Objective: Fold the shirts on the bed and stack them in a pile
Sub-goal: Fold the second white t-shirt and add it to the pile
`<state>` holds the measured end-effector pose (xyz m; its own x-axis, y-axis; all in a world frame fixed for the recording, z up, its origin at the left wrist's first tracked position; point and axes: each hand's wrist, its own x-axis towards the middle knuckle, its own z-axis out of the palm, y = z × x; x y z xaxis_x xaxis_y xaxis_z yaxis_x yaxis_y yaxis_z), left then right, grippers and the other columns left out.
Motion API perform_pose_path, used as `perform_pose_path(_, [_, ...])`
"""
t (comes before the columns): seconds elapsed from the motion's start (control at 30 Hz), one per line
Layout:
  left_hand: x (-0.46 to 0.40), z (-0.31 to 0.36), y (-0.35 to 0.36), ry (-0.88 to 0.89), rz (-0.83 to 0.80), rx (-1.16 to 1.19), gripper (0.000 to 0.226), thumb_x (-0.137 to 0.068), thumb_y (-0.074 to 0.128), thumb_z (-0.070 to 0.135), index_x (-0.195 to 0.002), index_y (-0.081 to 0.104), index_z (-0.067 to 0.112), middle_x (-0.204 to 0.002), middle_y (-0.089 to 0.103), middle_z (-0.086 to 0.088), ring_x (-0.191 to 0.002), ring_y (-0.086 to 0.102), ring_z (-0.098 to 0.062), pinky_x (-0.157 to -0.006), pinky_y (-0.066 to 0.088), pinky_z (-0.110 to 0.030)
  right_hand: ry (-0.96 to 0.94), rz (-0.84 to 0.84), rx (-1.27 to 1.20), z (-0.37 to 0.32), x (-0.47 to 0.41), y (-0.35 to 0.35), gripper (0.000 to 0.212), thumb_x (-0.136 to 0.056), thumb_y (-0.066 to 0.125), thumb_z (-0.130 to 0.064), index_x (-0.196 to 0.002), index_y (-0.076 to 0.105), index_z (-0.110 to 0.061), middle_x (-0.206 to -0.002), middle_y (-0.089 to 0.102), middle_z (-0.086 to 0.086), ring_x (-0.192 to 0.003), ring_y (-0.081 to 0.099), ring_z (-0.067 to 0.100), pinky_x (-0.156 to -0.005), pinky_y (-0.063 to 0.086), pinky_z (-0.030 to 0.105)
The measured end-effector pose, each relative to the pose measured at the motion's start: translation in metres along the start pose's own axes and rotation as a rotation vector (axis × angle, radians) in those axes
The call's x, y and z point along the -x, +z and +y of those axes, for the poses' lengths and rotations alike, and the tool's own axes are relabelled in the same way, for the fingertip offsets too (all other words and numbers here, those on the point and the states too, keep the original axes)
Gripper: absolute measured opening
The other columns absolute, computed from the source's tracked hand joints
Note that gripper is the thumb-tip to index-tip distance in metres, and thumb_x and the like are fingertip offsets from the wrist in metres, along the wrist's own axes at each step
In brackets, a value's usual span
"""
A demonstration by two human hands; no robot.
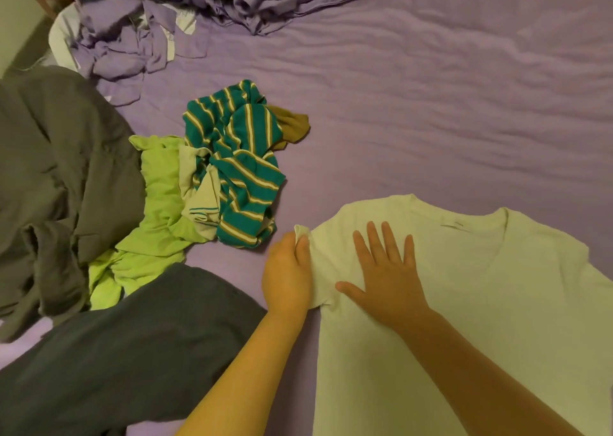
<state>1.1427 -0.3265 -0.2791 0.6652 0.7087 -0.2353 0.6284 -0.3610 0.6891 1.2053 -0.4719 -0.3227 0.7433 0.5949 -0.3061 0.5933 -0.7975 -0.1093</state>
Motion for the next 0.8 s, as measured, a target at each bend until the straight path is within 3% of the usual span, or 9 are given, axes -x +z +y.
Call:
perform_pose_path(0.17, [0.007, 0.025, 0.007, 0.174, -0.195, 0.036, 0.028, -0.099, 0.044, 0.032, -0.071, 0.046, 0.031, -0.064, 0.047, 0.011, -0.061, 0.045, -0.005, -0.056, 0.031, -0.02, 0.036, -0.079, 0.005, 0.006, 0.008, -0.013, 0.085, -0.088, 0.005, -0.07, -0.137, 0.045, -0.014, -0.14, 0.047, 0.018, -0.128, 0.044, 0.041, -0.096, 0.035, 0.064])
perform_pose_path(0.23, [0.017, 0.035, 0.016, 0.225, -0.28, -0.021, 0.024, -0.099, 0.041, 0.038, -0.095, 0.061, 0.025, -0.082, 0.06, 0.006, -0.076, 0.055, -0.009, -0.064, 0.041, -0.023, 0.071, -0.093, 0.005, 0.019, 0.024, -0.016, 0.084, -0.09, 0.004, -0.067, -0.132, 0.052, -0.013, -0.137, 0.05, 0.018, -0.127, 0.045, 0.04, -0.096, 0.038, 0.063])
perform_pose_path(0.3, [0.024, 0.039, 0.028, 0.289, -0.33, -0.176, 0.038, -0.099, 0.036, 0.044, -0.127, 0.053, 0.026, -0.109, 0.062, 0.002, -0.097, 0.057, -0.016, -0.082, 0.048, -0.028, 0.111, -0.096, 0.005, 0.033, 0.045, -0.014, 0.08, -0.093, 0.003, -0.063, -0.133, 0.05, -0.012, -0.137, 0.05, 0.018, -0.129, 0.042, 0.041, -0.1, 0.036, 0.06])
perform_pose_path(0.43, [0.032, 0.031, 0.049, 0.379, -0.349, -0.327, 0.036, -0.101, 0.033, 0.03, -0.134, 0.045, 0.021, -0.132, 0.049, 0.003, -0.124, 0.043, -0.021, -0.098, 0.033, -0.024, 0.158, -0.106, 0.002, 0.053, 0.087, -0.005, 0.067, -0.095, 0.005, -0.057, -0.138, 0.034, -0.015, -0.141, 0.045, 0.019, -0.135, 0.025, 0.036, -0.107, 0.022, 0.056])
perform_pose_path(0.5, [0.037, 0.02, 0.057, 0.471, -0.397, -0.46, 0.043, -0.098, 0.038, 0.029, -0.138, 0.045, 0.015, -0.144, 0.044, -0.004, -0.136, 0.035, -0.027, -0.114, 0.025, -0.037, 0.169, -0.13, -0.003, 0.058, 0.101, -0.003, 0.065, -0.095, 0.008, -0.057, -0.141, 0.032, -0.018, -0.144, 0.041, 0.018, -0.136, 0.024, 0.037, -0.107, 0.026, 0.059])
perform_pose_path(0.57, [0.036, 0.004, 0.065, 0.574, -0.454, -0.677, 0.057, -0.097, 0.027, 0.045, -0.143, 0.036, 0.012, -0.15, 0.035, -0.01, -0.142, 0.023, -0.032, -0.115, 0.019, -0.052, 0.168, -0.148, -0.016, 0.064, 0.11, -0.001, 0.064, -0.095, 0.01, -0.058, -0.143, 0.03, -0.021, -0.147, 0.037, 0.017, -0.136, 0.027, 0.04, -0.102, 0.029, 0.062])
perform_pose_path(0.67, [0.03, -0.007, 0.067, 0.601, -0.506, -0.825, 0.066, -0.097, 0.004, 0.056, -0.15, 0.01, 0.017, -0.157, 0.013, -0.011, -0.145, -0.005, -0.029, -0.113, 0.004, -0.051, 0.138, -0.137, -0.011, 0.078, 0.117, 0.002, 0.064, -0.094, 0.012, -0.06, -0.145, 0.029, -0.024, -0.149, 0.033, 0.015, -0.136, 0.031, 0.04, -0.104, 0.029, 0.063])
perform_pose_path(0.73, [0.033, -0.002, 0.068, 0.616, -0.524, -0.901, 0.069, -0.09, -0.01, 0.059, -0.147, -0.016, 0.022, -0.158, -0.013, -0.008, -0.14, -0.028, -0.027, -0.114, -0.012, -0.05, 0.091, -0.147, 0.002, 0.088, 0.118, 0.006, 0.064, -0.094, 0.013, -0.06, -0.145, 0.029, -0.025, -0.151, 0.031, 0.014, -0.139, 0.027, 0.038, -0.106, 0.025, 0.061])
perform_pose_path(0.8, [0.042, 0.012, 0.068, 0.539, -0.527, -0.951, 0.07, -0.088, -0.009, 0.061, -0.143, -0.025, 0.021, -0.154, -0.027, -0.006, -0.137, -0.034, -0.028, -0.113, -0.017, -0.052, 0.064, -0.187, -0.007, 0.096, 0.118, 0.002, 0.063, -0.095, 0.008, -0.058, -0.144, 0.031, -0.025, -0.149, 0.034, 0.012, -0.137, 0.027, 0.035, -0.106, 0.024, 0.058])
